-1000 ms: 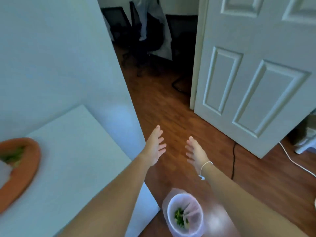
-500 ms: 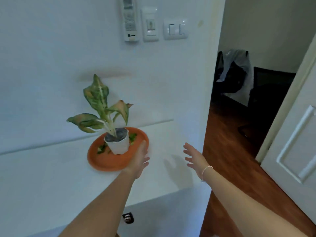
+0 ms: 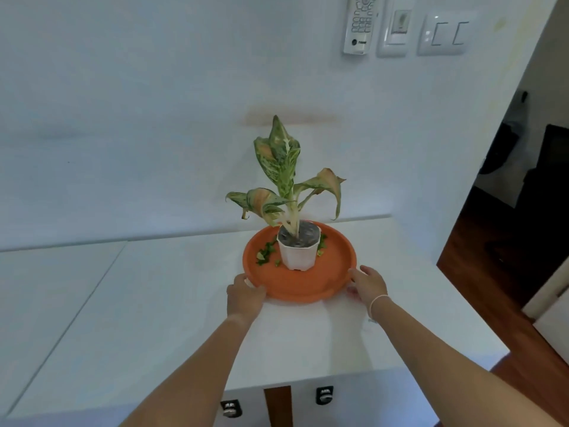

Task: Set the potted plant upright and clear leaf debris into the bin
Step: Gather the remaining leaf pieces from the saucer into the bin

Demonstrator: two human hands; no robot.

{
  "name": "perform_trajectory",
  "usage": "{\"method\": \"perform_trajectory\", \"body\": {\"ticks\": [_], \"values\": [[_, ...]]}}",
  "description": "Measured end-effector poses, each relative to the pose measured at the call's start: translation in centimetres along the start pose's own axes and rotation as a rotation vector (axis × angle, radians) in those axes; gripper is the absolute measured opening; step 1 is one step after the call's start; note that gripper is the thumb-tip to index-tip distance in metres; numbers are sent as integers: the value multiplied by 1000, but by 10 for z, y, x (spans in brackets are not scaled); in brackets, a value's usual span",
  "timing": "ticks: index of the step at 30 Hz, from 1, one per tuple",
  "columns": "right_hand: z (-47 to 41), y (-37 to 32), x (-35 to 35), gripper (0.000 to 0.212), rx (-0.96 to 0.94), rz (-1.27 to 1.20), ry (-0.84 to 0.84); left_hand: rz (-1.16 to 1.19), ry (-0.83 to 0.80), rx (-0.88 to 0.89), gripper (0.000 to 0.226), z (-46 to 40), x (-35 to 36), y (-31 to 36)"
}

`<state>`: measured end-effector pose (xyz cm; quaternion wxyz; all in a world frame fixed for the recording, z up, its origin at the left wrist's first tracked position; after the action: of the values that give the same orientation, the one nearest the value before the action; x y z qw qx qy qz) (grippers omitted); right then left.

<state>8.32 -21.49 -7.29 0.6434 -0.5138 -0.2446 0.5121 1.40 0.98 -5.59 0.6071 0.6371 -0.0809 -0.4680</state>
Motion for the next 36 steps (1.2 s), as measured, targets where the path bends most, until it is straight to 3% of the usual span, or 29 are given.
{"method": "perform_trajectory", "body": {"ticks": [2, 4, 7, 11, 14, 18, 25, 32, 36], "values": [[-8, 4, 5, 45, 40, -2, 3, 67, -28, -95, 66, -2, 7, -7], [-11, 0, 7, 11, 33, -21, 6, 182, -37, -175, 66, -3, 16, -7], [-20, -9, 8, 19, 22, -6, -8, 322, -43, -274, 67, -4, 29, -2], [-37, -18, 2, 18, 23, 25, -44, 322, -9, -306, 60, -10, 36, 2], [-50, -24, 0, 13, 15, 32, -64, 255, 2, -258, 43, -20, 32, 4], [-61, -24, -2, 17, 56, 56, -100, 168, 67, -207, 39, -37, 26, 4], [-67, -22, 2, 7, 112, 34, -116, 276, 189, -264, 53, -48, 34, -2], [-43, -13, 17, 5, 222, -100, -143, 413, 133, -322, 60, -36, 47, 2], [-28, -7, 23, 12, 234, -95, -194, 412, 194, -338, 62, -31, 47, 0]]}}
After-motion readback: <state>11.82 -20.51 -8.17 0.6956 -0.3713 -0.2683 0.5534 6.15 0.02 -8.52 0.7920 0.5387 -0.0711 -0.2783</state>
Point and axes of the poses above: each hand's wrist, its own z-axis away from the middle knuckle, its own x-axis out of the palm, y = z × x, the point moved 1 cm from there along -z, towards the middle knuckle, and after that the axes turned 15 degrees about y, right-handed, at the moved point
